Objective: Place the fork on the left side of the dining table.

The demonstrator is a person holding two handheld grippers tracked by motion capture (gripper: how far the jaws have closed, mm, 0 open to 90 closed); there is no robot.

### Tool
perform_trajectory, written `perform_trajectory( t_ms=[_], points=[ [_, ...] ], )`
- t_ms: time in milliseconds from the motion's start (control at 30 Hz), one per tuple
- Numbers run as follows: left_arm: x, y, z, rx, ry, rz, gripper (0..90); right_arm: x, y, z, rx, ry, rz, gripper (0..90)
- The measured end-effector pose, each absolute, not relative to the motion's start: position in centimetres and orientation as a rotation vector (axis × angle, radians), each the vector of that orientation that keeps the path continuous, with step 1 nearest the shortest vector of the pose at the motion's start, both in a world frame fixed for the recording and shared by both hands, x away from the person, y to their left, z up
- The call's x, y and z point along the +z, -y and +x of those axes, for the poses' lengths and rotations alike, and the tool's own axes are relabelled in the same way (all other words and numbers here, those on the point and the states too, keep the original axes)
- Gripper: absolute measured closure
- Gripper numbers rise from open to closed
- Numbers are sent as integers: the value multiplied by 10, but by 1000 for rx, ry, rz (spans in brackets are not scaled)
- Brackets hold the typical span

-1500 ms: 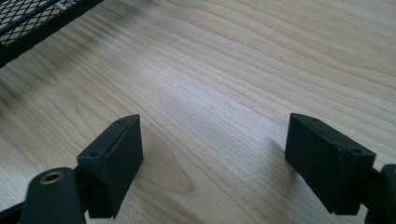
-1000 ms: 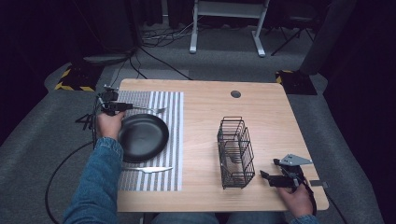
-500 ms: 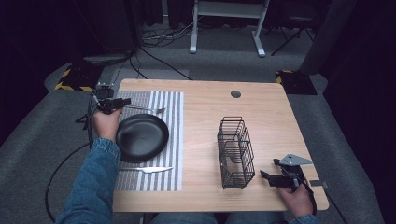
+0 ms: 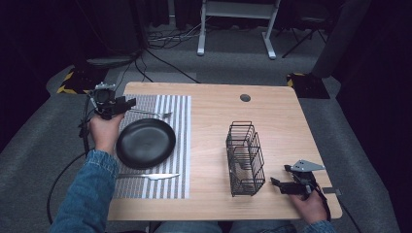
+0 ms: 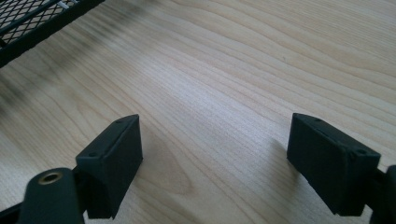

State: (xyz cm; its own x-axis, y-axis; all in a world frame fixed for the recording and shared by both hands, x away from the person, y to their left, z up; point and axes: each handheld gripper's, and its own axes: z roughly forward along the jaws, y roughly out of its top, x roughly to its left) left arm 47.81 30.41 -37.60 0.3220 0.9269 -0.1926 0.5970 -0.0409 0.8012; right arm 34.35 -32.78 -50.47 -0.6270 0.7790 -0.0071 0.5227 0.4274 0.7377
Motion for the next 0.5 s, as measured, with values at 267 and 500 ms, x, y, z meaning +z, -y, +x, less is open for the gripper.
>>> perform_trajectory(
  t_ms=[267,500],
  points=[
    [-362,-297,437,520,-1288,1759,479,-505,331,348,1034,-2381,1067,146],
    [-359,-289,409,500,-1218,1796,451,-505,333,349,1034,-2388,1058,145]
  ],
)
